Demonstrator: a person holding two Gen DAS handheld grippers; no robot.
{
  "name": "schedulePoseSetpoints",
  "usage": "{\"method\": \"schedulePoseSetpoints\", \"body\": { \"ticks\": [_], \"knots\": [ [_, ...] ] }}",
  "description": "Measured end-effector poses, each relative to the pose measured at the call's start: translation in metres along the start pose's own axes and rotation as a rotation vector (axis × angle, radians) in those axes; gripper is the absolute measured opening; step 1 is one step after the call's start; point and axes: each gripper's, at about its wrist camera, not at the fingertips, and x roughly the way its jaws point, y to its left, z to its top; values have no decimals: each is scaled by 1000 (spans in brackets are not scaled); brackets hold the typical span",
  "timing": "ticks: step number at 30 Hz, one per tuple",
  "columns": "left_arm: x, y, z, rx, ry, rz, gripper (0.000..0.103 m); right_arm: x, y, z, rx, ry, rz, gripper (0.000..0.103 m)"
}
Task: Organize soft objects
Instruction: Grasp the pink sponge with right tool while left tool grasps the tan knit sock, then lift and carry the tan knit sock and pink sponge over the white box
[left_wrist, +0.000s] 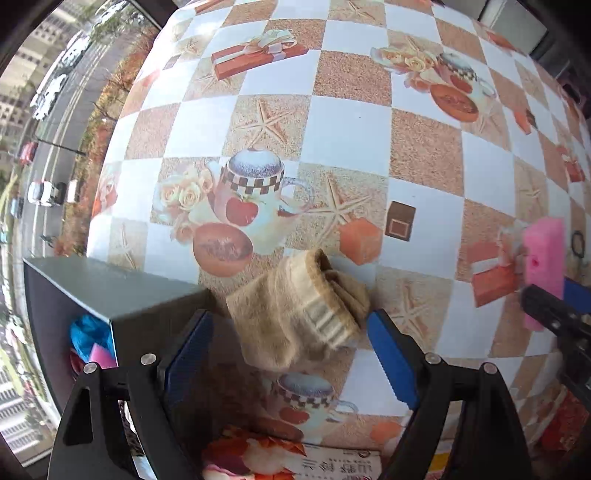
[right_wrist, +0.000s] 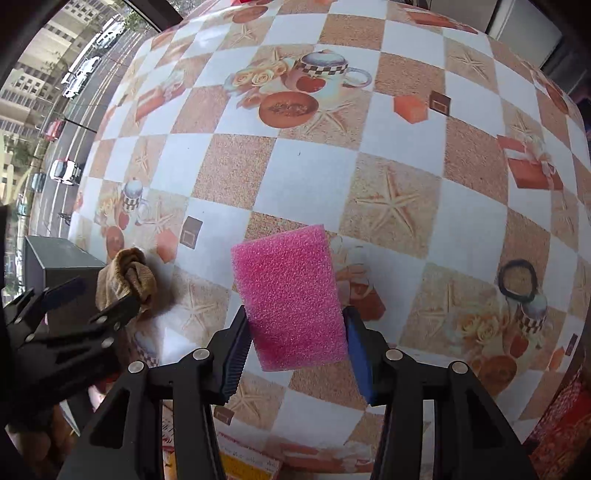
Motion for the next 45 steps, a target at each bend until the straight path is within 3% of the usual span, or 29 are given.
{"method": "schedulePoseSetpoints", "body": {
  "ticks": [3, 8, 10, 11, 16, 18, 32, 39, 45],
  "knots": [
    [17, -5, 4, 40, 42, 35, 88, -16, -14, -11, 30, -16, 32, 51],
    [35, -11, 7, 42, 126, -9, 89, -25, -24, -10, 87, -23, 80, 51],
    [34, -10, 8, 32, 116, -8, 89, -25, -21, -13, 100, -29, 92, 51],
    [34, -12, 9, 42, 113, -17, 85, -27, -22, -15, 106, -32, 97, 51],
    [24, -21, 6, 96, 80, -115, 38, -32, -19, -20, 129, -54, 118, 51],
    [16, -24, 1, 115, 51, -165, 29, -39, -19, -24, 138, -68, 118, 51],
    [-87, -69, -34, 356, -180, -278, 29, -80, -40, -68, 259, -144, 92, 51],
    [-118, -80, -55, 432, -226, -302, 29, -101, -41, -91, 314, -183, 74, 51],
    [-144, -64, -75, 468, -279, -313, 29, -122, -29, -106, 318, -218, 61, 51]
  ]
}}
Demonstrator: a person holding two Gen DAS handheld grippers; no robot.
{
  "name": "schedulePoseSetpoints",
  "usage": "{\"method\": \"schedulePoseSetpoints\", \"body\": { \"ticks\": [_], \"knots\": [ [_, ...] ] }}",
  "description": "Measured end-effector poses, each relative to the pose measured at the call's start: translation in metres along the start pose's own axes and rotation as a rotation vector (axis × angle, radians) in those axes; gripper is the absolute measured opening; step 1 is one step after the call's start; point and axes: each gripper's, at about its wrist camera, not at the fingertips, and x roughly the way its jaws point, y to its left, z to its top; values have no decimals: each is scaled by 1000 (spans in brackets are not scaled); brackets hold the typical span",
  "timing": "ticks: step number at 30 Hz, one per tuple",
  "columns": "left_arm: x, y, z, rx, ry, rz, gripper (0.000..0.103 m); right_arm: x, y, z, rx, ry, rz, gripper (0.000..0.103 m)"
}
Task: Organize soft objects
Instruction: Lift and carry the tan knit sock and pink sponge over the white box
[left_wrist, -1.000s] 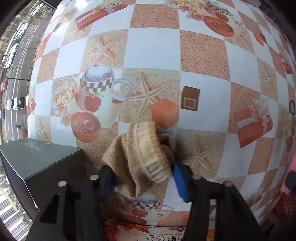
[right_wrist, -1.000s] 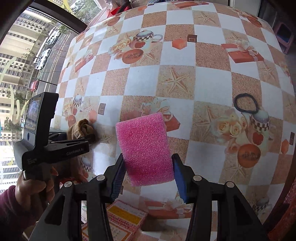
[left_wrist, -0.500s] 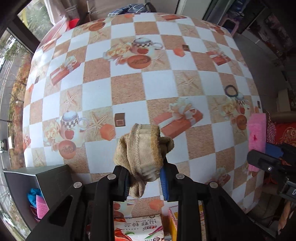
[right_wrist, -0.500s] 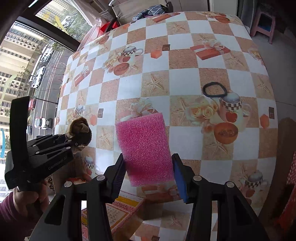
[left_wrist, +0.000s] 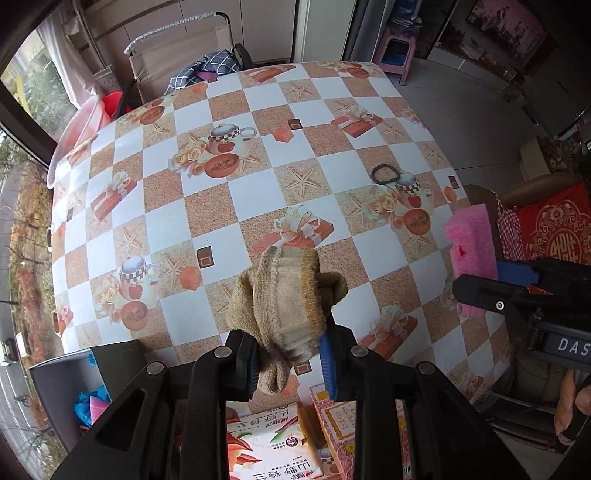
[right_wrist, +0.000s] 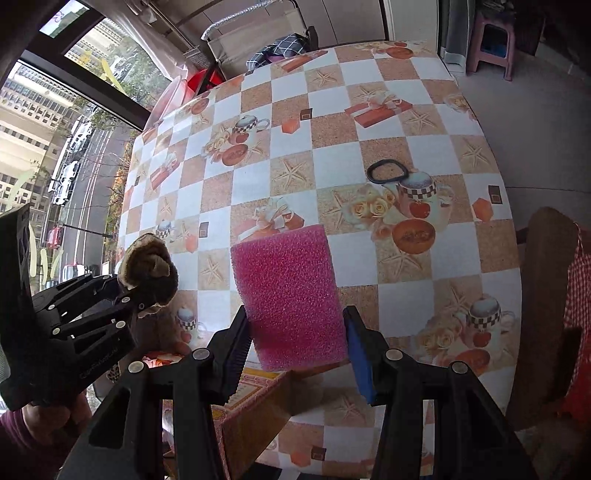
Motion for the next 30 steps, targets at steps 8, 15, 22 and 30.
{"method": "schedulePoseSetpoints", "body": {
  "ticks": [8, 15, 22, 30],
  "knots": [
    [-39, 6, -46, 33, -22, -32, 29, -25, 34, -28, -38, -21, 12, 51],
    [-64, 11, -97, 84, -22, -47, 29, -43, 70, -64, -91, -10, 15, 51],
    [-84, 32, -138, 56, -33, -46, 29, -49, 107, -98, -143, 26, 18, 51],
    [-101, 70, -160, -63, -73, -38, 29, -40, 157, -123, -260, 84, 35, 51]
  ]
}}
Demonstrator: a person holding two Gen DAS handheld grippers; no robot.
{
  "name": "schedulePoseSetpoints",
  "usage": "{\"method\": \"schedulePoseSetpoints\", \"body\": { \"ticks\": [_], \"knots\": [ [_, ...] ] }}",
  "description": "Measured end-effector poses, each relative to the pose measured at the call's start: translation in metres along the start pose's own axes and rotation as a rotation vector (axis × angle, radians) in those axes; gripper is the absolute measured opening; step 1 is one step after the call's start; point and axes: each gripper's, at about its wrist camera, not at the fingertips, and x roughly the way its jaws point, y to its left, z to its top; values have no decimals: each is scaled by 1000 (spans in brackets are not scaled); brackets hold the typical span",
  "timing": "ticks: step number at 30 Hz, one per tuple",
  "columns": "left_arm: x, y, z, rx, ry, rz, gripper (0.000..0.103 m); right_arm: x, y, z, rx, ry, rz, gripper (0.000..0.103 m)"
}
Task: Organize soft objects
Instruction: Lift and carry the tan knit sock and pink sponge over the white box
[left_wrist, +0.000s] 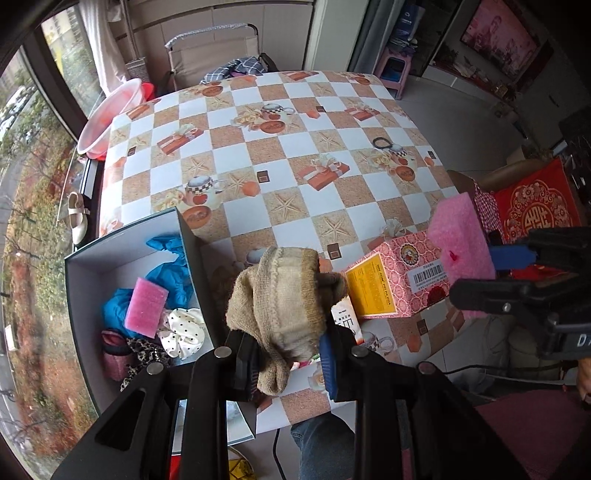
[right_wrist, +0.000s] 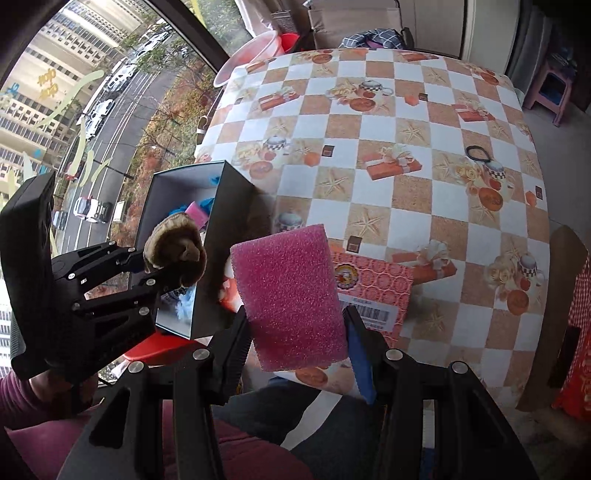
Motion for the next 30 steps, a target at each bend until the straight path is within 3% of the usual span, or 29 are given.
{"method": "schedulePoseSetpoints", "body": {
  "ticks": [16, 30],
  "knots": [
    [-27, 75, -52, -281, -61, 88, 29, 35, 97, 22, -269, 85, 52, 51],
    [-30, 111, -80, -436, -69, 151, 29, 51, 144, 32, -402, 112, 86, 51]
  ]
}}
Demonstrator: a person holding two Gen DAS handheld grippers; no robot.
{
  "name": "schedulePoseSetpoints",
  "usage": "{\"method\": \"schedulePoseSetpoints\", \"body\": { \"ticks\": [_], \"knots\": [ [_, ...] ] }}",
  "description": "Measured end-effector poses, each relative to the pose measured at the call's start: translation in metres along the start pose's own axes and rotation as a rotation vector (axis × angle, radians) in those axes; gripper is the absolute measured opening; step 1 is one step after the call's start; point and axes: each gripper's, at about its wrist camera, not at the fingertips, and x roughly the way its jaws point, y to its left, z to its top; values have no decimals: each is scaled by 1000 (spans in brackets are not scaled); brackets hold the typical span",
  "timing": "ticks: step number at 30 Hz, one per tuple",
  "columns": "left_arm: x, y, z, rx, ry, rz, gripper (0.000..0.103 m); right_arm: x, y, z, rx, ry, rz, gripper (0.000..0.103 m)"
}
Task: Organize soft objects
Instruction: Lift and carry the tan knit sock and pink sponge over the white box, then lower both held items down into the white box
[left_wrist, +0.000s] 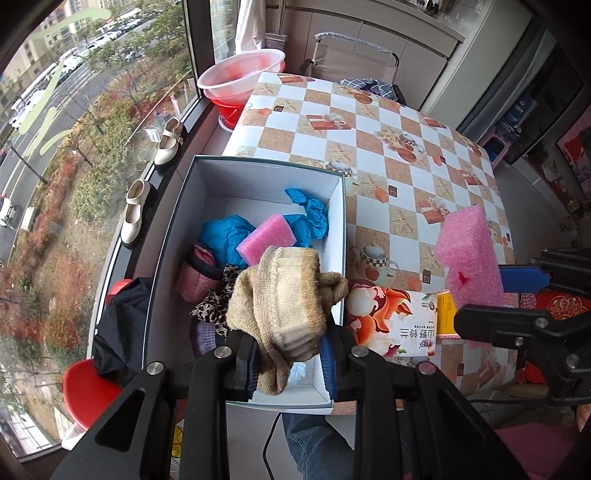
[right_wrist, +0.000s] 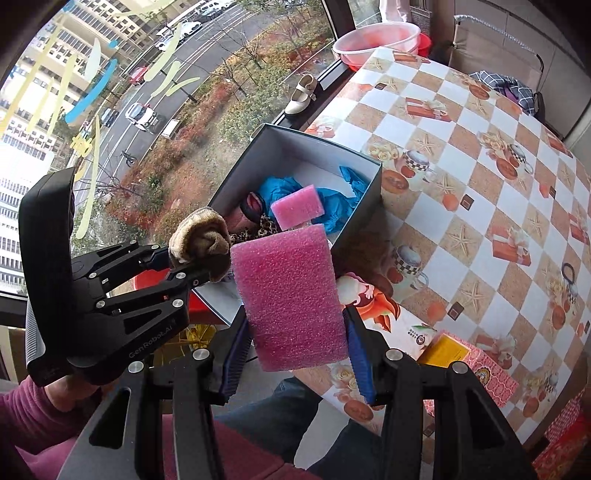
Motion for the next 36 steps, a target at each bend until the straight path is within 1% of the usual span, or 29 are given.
{"method": "schedulePoseSetpoints", "body": {
  "ticks": [11, 18, 28, 36],
  "knots": [
    [18, 21, -5, -65, 39, 53, 29, 16, 9, 18, -38, 25, 18, 51],
    [26, 32, -7, -98, 60, 62, 30, 25, 17, 30, -69, 45, 18, 51],
    [37, 41, -4, -116, 83, 68, 30, 39, 25, 43, -98, 67, 21, 51],
    [47, 45, -1, -127, 97, 76, 30, 48, 25, 53, -100, 74, 0, 51]
  ]
}}
